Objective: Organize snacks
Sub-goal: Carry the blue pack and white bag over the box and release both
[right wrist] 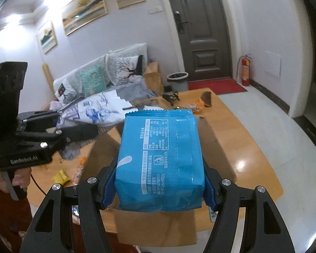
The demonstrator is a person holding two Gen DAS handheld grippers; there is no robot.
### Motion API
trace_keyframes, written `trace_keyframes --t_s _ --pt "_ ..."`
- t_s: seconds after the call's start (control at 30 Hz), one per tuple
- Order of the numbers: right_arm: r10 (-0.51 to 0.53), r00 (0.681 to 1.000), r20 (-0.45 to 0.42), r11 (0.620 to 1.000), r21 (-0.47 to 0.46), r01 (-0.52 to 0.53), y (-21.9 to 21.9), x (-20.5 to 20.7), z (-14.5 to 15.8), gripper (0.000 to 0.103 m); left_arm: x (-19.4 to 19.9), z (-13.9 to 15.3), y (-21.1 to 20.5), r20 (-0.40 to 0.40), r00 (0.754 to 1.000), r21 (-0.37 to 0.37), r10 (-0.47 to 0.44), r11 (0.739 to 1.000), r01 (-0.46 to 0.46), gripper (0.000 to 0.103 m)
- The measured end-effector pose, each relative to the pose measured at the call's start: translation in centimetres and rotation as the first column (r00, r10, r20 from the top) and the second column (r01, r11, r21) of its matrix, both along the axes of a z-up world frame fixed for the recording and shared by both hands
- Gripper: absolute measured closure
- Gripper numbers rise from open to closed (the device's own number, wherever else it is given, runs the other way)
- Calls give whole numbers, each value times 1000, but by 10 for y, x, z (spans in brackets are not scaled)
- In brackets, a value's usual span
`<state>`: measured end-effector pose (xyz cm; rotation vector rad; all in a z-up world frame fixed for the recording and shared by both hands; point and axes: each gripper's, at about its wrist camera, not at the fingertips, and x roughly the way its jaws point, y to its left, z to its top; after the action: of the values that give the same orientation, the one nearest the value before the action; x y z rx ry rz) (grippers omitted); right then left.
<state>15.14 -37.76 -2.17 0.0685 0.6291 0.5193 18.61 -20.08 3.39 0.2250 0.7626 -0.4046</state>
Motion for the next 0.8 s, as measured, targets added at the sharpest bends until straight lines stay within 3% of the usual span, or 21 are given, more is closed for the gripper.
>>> trace_keyframes --t_s 0.17,0.33,0.47,0.6,0.7,0.8 --pt "18 1000 -9 999 35 -17 -9 11 -5 40 20 -27 -13 -66 998 11 -17 1000 18 72" --pt "50 999 -21 999 16 -50 5 26 -11 40 30 -32 -12 -75 996 3 -37 999 37 64" --pt "75 996 -50 997 2 -75 19 42 -17 40 28 -33 -13 -39 999 76 -35 996 38 40" --pt "84 993 -80 996 -1 -84 28 59 -26 40 23 -22 1 39 999 77 -2 997 -1 25" --pt "89 990 -110 995 49 -84 26 66 -30 38 25 -15 17 44 999 29 0 1000 -1 20" --pt "96 990 -108 995 37 -92 32 71 -29 38 29 -13 31 43 999 24 27 999 -29 20"
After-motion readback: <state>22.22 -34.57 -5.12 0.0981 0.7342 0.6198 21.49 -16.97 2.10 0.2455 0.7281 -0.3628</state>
